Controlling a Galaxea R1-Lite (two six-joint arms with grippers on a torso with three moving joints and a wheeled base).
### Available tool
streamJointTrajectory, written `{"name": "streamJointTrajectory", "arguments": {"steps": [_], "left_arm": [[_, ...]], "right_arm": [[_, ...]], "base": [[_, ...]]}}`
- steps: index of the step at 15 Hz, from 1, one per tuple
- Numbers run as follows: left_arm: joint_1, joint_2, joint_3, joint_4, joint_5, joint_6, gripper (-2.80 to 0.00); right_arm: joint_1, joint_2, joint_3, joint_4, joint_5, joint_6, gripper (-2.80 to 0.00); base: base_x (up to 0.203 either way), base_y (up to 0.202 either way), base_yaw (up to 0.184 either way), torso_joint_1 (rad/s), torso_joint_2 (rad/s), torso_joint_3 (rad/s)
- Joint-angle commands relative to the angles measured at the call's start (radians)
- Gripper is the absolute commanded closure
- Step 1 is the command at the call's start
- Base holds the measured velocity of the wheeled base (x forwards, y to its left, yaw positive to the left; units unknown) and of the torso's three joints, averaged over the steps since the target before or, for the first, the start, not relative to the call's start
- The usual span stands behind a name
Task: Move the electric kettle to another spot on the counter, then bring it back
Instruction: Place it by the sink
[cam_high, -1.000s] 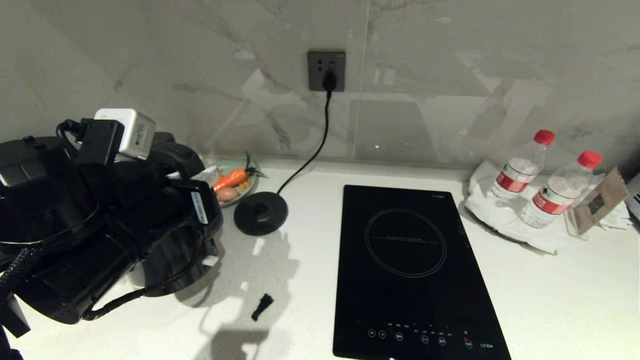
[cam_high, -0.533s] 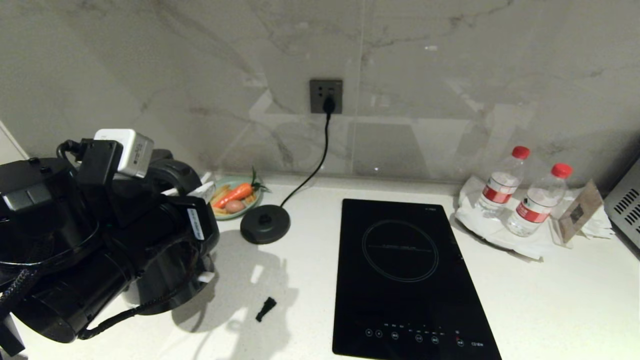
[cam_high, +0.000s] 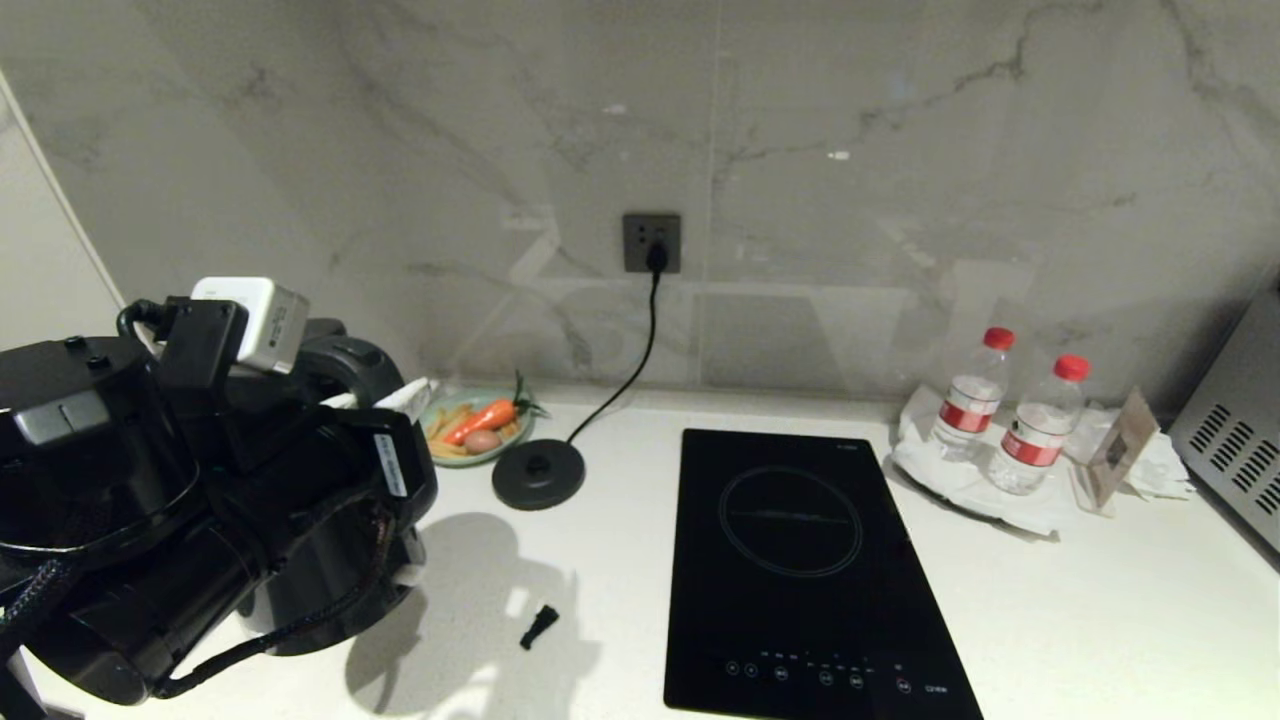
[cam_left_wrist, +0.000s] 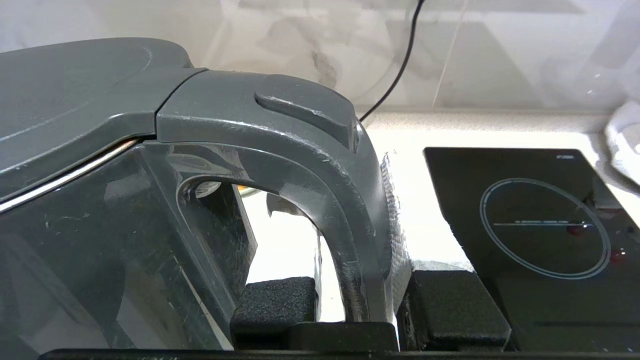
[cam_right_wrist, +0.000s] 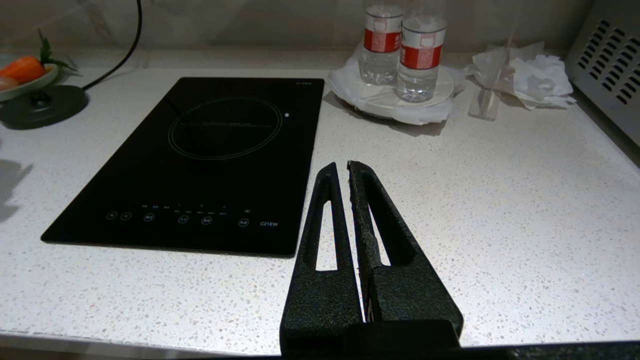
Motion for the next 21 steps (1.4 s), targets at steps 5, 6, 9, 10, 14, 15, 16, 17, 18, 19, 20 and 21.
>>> {"name": "streamJointTrajectory", "arguments": {"steps": [5, 6, 9, 10, 14, 15, 16, 17, 18, 19, 20, 21], "left_arm": [[0.002, -0.039, 0.051, -0.002, 0.001, -0.011, 0.00], [0.002, -0.042, 0.070, -0.003, 0.004, -0.017, 0.00], [0.002, -0.066, 0.122, -0.004, 0.006, -0.039, 0.00], [0.002, -0.076, 0.134, -0.004, 0.007, -0.042, 0.00], [0.015, -0.134, 0.169, -0.001, 0.007, -0.042, 0.00], [0.015, -0.141, 0.171, 0.002, 0.007, -0.043, 0.00], [0.015, -0.140, 0.171, 0.002, 0.007, -0.043, 0.00], [0.015, -0.140, 0.173, 0.002, 0.007, -0.043, 0.00], [0.015, -0.140, 0.180, 0.002, 0.007, -0.043, 0.00], [0.015, -0.140, 0.185, 0.001, 0.007, -0.043, 0.00], [0.015, -0.140, 0.188, 0.000, 0.007, -0.043, 0.00], [0.015, -0.142, 0.190, -0.001, 0.007, -0.043, 0.00]], "right_arm": [[0.000, 0.000, 0.000, 0.000, 0.001, 0.000, 0.00], [0.000, 0.000, 0.000, 0.000, 0.001, 0.000, 0.00], [0.000, 0.002, 0.000, 0.000, 0.001, 0.000, 0.00], [0.000, 0.000, 0.000, 0.000, 0.001, 0.000, 0.00], [0.000, 0.000, 0.000, 0.000, 0.001, 0.000, 0.00], [0.000, 0.001, 0.000, 0.000, 0.001, 0.000, 0.00], [0.000, 0.000, 0.000, 0.000, 0.001, 0.000, 0.00], [0.001, 0.000, 0.000, 0.000, 0.001, 0.000, 0.00], [0.000, 0.000, 0.000, 0.000, 0.001, 0.000, 0.00], [0.000, 0.000, 0.000, 0.000, 0.001, 0.000, 0.00], [0.002, 0.000, 0.000, 0.000, 0.001, 0.000, 0.00], [0.000, 0.000, 0.000, 0.000, 0.001, 0.000, 0.00]], "base": [[0.000, 0.000, 0.000, 0.003, 0.00, 0.137], [0.000, 0.000, 0.000, 0.006, -0.01, 0.028], [0.000, 0.000, 0.000, 0.000, 0.00, 0.000], [0.000, 0.000, 0.000, 0.000, 0.00, 0.000], [0.000, 0.000, 0.000, 0.000, 0.00, 0.000], [0.000, 0.000, 0.000, 0.000, 0.00, 0.000], [0.000, 0.000, 0.000, 0.000, 0.00, 0.000], [0.000, 0.000, 0.000, 0.000, 0.00, 0.000], [0.000, 0.000, 0.000, 0.000, 0.00, 0.000], [0.000, 0.000, 0.000, 0.000, 0.00, 0.000], [0.000, 0.000, 0.000, 0.000, 0.00, 0.000], [0.000, 0.000, 0.000, 0.000, 0.00, 0.000]]}}
